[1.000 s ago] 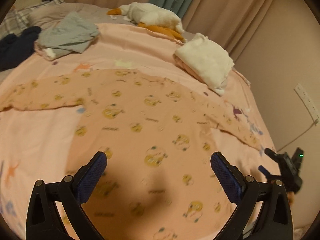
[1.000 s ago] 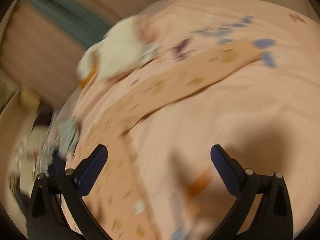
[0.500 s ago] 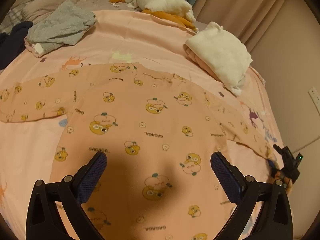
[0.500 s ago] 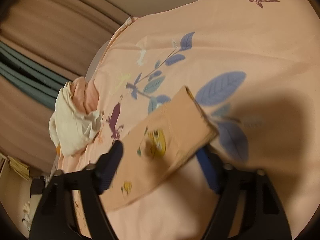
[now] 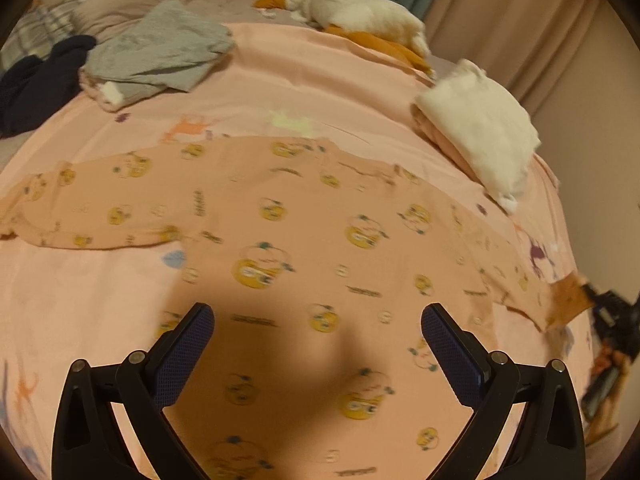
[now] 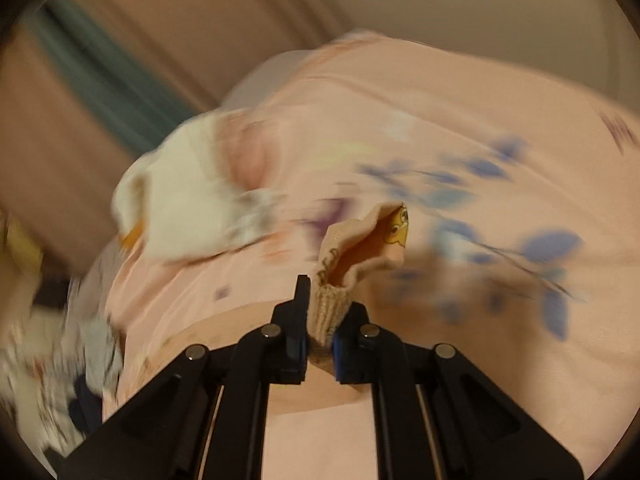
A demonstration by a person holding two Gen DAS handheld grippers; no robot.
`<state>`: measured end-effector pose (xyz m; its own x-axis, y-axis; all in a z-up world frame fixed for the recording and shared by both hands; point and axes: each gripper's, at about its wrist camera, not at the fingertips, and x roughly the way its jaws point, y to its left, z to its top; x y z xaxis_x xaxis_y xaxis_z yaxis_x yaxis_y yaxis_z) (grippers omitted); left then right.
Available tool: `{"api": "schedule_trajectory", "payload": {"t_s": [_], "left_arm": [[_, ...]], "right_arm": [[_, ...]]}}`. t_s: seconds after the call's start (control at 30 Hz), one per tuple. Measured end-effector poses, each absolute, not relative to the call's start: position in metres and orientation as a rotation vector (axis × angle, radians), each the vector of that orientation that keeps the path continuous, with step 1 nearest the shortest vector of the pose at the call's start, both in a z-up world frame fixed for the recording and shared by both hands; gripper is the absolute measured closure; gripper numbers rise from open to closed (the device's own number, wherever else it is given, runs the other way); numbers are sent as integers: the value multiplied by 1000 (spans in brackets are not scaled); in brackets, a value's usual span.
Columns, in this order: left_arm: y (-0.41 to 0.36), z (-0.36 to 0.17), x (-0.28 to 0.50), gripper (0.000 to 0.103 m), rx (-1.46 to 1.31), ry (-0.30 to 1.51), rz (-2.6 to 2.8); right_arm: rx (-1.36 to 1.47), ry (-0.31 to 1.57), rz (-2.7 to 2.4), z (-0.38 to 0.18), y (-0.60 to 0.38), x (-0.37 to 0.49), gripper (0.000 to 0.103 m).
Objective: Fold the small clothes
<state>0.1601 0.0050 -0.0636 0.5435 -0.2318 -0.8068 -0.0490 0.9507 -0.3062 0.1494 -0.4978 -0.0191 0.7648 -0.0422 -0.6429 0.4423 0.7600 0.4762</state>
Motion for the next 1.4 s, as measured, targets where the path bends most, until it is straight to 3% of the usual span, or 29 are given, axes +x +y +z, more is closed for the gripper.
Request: {"api": "schedule_trajectory", "payload": {"t_s": [0.23,0.37,0.5,0.7,0.73,0.77,0.83,0.87,1.0,1.1,1.27,1.33,1.37,1.4], "left_arm": [[57,-50,145,0,-366,947,-52],[92,-45,136,0,-398,926,-3],[131,-46,130,0,-442,915,58],[166,-59,128,0,-485,927,115],[169,-62,129,0,-493,933,117],[171,-65,131,0,-500,939,117],[172,-67,133,0,-515,944,104],[173,-67,134,0,-526,941,89],[166,-61,143,0,-543,903,13],[156,-56,156,0,-557,890,-36],[126,-56,184,2,-579,907,-176],[105,-60,199,13,-586,921,-243],[96,-63,204,18,-596,930,-275],[84,-69,214,29,-617,943,-330]], "right_arm": [[417,653,-58,63,-349,217,94],[266,671,37,76,-257,245,93],[104,716,132,54,-165,264,93],[-178,838,220,-24,-54,275,91],[-234,865,226,-42,-42,274,89],[-288,903,240,-61,-31,274,79],[-367,966,260,-90,-11,271,49],[-403,988,288,-101,-2,266,45],[-455,992,541,-103,9,235,44],[-255,965,609,-75,-31,222,37],[59,938,488,-55,-138,223,36],[114,952,387,-61,-174,227,44],[134,967,353,-67,-187,230,54],[162,981,322,-73,-200,233,63]]}}
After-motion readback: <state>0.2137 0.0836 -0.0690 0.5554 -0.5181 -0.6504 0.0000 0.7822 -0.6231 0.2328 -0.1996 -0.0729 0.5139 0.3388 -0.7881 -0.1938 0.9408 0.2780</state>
